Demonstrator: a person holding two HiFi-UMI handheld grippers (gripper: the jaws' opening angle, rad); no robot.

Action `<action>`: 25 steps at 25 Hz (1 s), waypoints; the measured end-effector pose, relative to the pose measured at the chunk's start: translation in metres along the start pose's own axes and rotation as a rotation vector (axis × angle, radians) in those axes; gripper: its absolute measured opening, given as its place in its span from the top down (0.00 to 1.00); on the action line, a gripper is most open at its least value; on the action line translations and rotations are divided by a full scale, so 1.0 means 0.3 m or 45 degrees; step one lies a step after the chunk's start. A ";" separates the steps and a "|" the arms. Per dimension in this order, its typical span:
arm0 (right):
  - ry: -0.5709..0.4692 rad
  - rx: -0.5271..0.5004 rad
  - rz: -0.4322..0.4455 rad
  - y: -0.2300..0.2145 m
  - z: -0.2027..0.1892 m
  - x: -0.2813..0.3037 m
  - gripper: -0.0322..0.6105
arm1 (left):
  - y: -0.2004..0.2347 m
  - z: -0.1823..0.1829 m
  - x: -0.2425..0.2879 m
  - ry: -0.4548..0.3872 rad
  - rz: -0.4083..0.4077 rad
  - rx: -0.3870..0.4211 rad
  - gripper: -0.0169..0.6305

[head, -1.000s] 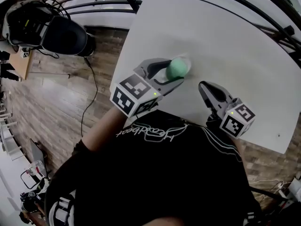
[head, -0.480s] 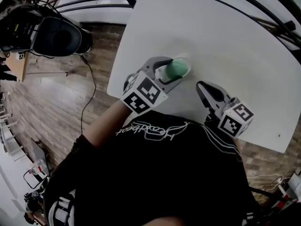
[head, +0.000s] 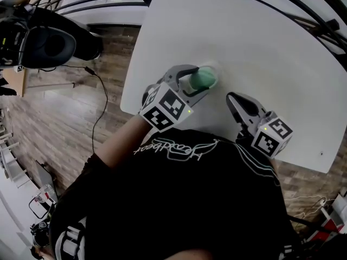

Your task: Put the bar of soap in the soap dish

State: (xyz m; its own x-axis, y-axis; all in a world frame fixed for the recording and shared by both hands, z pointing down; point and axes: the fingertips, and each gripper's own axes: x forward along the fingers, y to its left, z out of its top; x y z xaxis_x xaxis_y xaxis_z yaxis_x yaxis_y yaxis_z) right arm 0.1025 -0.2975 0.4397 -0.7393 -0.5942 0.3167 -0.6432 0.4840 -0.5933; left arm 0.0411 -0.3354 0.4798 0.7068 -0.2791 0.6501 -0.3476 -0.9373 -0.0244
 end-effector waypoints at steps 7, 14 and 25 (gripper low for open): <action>0.014 0.013 0.002 -0.016 -0.014 0.002 0.92 | -0.010 -0.016 0.035 0.013 -0.005 -0.001 0.57; 0.021 0.021 -0.005 -0.036 -0.021 0.012 0.92 | -0.007 -0.034 0.059 0.022 -0.009 -0.011 0.57; 0.008 0.030 -0.018 -0.046 -0.050 0.000 0.92 | -0.033 -0.070 0.068 0.060 -0.007 -0.004 0.57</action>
State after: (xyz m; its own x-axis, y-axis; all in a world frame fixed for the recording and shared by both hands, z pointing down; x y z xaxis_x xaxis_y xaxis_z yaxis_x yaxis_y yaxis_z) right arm 0.1084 -0.2944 0.4589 -0.7315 -0.5967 0.3301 -0.6489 0.4603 -0.6059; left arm 0.0460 -0.3275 0.5092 0.6788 -0.2636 0.6853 -0.3460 -0.9381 -0.0182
